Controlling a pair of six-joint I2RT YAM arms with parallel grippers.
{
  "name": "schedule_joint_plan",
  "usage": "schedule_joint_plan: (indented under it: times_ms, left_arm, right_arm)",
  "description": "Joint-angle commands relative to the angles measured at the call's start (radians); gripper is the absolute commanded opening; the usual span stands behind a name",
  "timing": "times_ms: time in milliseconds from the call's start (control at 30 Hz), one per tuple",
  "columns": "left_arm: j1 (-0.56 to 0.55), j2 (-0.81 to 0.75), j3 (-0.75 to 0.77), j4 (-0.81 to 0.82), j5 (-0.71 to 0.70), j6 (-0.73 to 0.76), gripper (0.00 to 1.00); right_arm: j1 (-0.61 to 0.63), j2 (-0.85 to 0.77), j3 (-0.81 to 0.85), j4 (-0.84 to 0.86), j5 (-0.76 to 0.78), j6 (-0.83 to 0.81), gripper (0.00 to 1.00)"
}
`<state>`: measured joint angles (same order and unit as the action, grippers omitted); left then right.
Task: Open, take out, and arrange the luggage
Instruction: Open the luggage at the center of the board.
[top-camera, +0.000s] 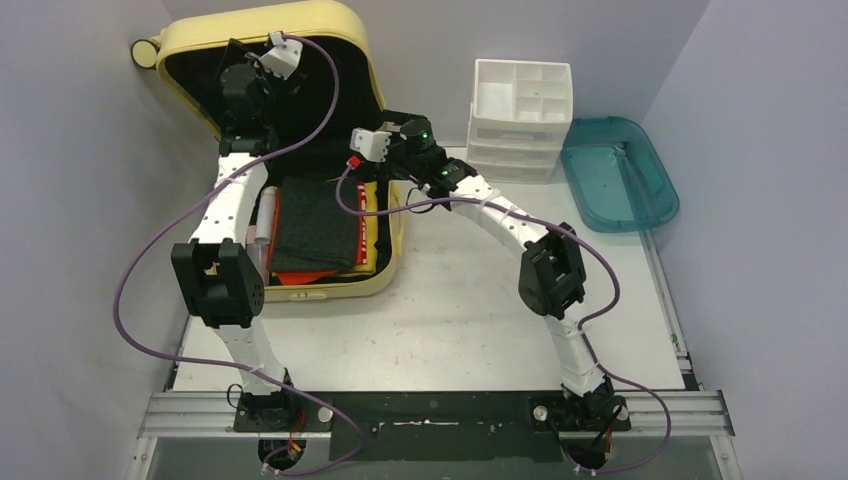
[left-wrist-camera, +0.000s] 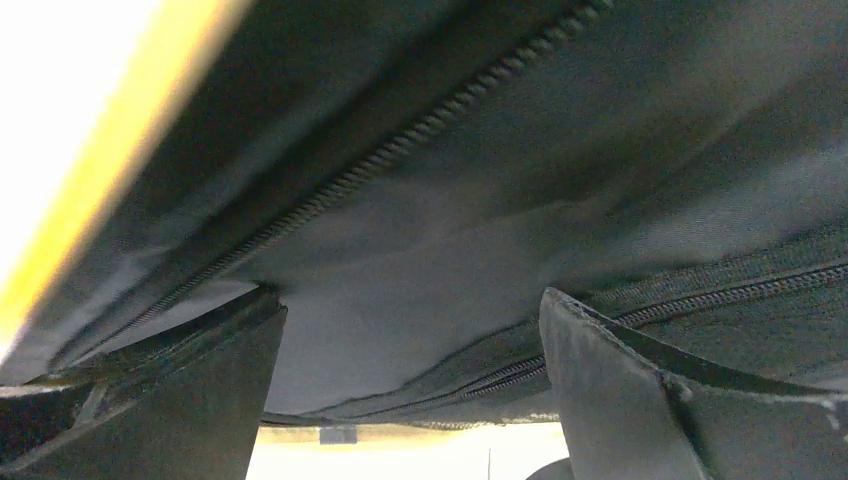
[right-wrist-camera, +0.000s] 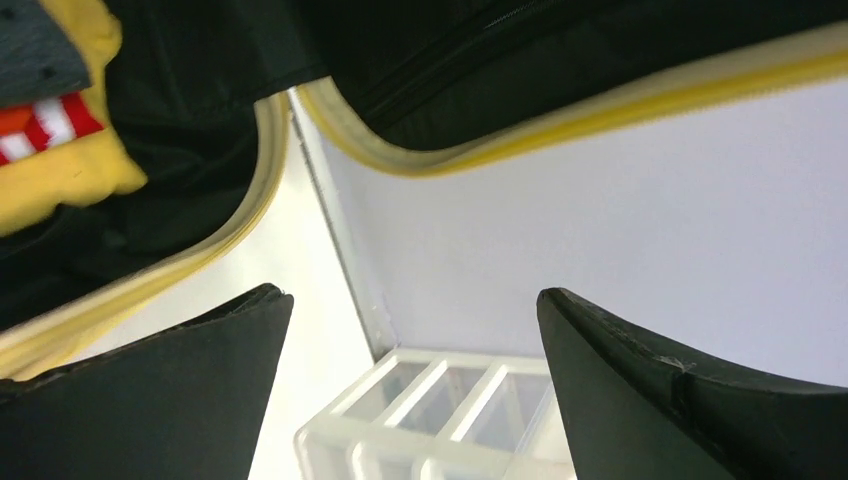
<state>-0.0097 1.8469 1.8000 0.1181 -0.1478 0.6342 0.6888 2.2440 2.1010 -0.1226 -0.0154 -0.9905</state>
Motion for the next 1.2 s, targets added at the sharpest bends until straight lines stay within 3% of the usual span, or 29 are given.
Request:
schedule_joint_plan:
  times_ms: [0,167,567,833,1167]
  left_arm:
    - [0.005,0.08,0.128,-0.008,0.022,0.01,0.97]
    - [0.004,0.169,0.235,-0.025,0.015,0.011,0.97]
    - [-0.063,0.25,0.31,-0.056,-0.002,0.012,0.97]
    - [-0.075,-0.002,0.016,-0.132,-0.004,-0.077,0.97]
    - [-0.06,-0.625,-0.562,-0.448,0.076,-0.164,0.97]
  right_arm:
    - [0.002,-0.157,-0.095,-0.093,-0.045,0.129,1.0]
    - [0.007,-0.271,-0.28,-0.204,-0.172,0.23,1.0]
    - [0.008,-0.487,-0.621,-0.225,-0.313,0.32,1.0]
    - [-0.011,-0.631,-0.755,-0.231,-0.302,0.346,1.0]
    - [-0.133,-0.951,-0.874,-0.305,-0.223,0.458,1.0]
